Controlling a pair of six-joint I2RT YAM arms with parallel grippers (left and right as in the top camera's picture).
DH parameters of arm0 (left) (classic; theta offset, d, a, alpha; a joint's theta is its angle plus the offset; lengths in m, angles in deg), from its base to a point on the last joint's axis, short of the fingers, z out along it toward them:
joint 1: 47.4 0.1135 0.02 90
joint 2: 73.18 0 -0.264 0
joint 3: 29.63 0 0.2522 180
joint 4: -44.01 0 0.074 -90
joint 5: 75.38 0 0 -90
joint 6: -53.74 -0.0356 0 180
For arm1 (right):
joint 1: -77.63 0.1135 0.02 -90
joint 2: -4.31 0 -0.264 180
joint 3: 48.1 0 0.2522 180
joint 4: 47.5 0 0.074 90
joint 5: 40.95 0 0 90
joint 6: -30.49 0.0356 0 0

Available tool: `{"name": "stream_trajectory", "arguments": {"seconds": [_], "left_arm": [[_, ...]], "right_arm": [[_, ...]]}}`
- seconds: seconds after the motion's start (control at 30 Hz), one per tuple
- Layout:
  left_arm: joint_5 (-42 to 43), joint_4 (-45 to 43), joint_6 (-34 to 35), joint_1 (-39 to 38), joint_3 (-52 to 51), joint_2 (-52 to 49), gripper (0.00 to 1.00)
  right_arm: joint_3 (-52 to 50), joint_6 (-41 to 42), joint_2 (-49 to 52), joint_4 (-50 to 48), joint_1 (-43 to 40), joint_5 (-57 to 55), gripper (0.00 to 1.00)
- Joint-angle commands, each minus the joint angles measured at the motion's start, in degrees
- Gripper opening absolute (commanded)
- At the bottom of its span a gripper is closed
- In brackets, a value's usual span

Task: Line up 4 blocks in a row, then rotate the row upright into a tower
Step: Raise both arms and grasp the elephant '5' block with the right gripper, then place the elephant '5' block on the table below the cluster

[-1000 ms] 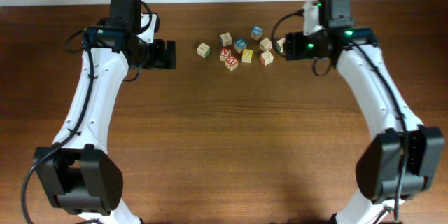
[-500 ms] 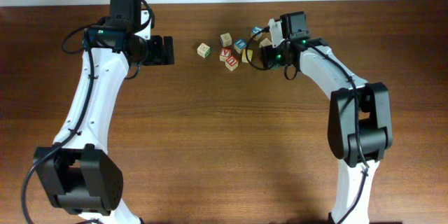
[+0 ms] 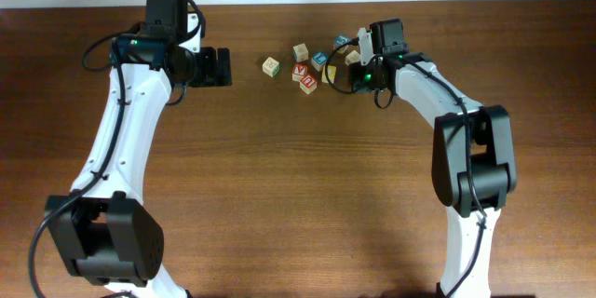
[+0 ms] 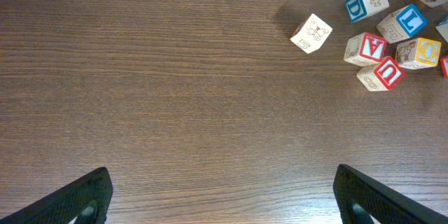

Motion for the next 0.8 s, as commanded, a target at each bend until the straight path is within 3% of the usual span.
{"name": "stream_trajectory", "arguments": {"seconds": [0.0, 0.2, 0.3, 0.37, 0.47, 0.53, 0.6, 0.7, 0.77], "left_arm": [[-0.6, -0.3, 0.7, 0.3, 1.0, -0.2, 0.99], [-0.7, -0.3, 0.7, 0.3, 1.0, -0.2, 0.99], [-1.7, -0.8, 0.7, 0.3, 1.0, -0.2, 0.99], [-2.8, -1.2, 0.7, 0.4, 1.0, -0.2, 0.99], [-2.8, -1.9, 0.3, 1.0, 1.0, -0.2, 0.99], [-2.8, -2.1, -0.2, 1.1, 1.4, -0.2, 0.99], [-2.8, -2.1, -0.2, 1.5, 3.3, -0.2, 0.99], [-2.7, -2.5, -0.1, 3.8, 5.7, -0.2, 0.99], [-2.8, -2.0, -0.1, 4.8, 5.7, -0.2, 0.99]], "right_arm": [[-0.1, 7.3, -3.0, 7.5, 0.6, 0.8, 0.28], [-0.1, 10.4, -4.1, 36.1, 1.5, 1.0, 0.24], [-0.1, 9.8, -4.1, 43.6, 2.8, 0.6, 0.25], [-0.1, 9.8, -4.3, 45.4, 3.0, 0.5, 0.38], [1.5, 9.8, -8.1, 46.5, 3.0, 0.5, 0.73], [5.9, 9.7, -10.8, 47.3, 3.0, 0.5, 0.78], [11.3, 9.7, -11.3, 42.1, 3.3, 0.5, 0.77], [11.4, 10.0, -9.3, 22.2, 4.9, -1.8, 0.72], [11.4, 10.1, -6.7, 14.5, 6.1, -4.4, 0.69]]}}
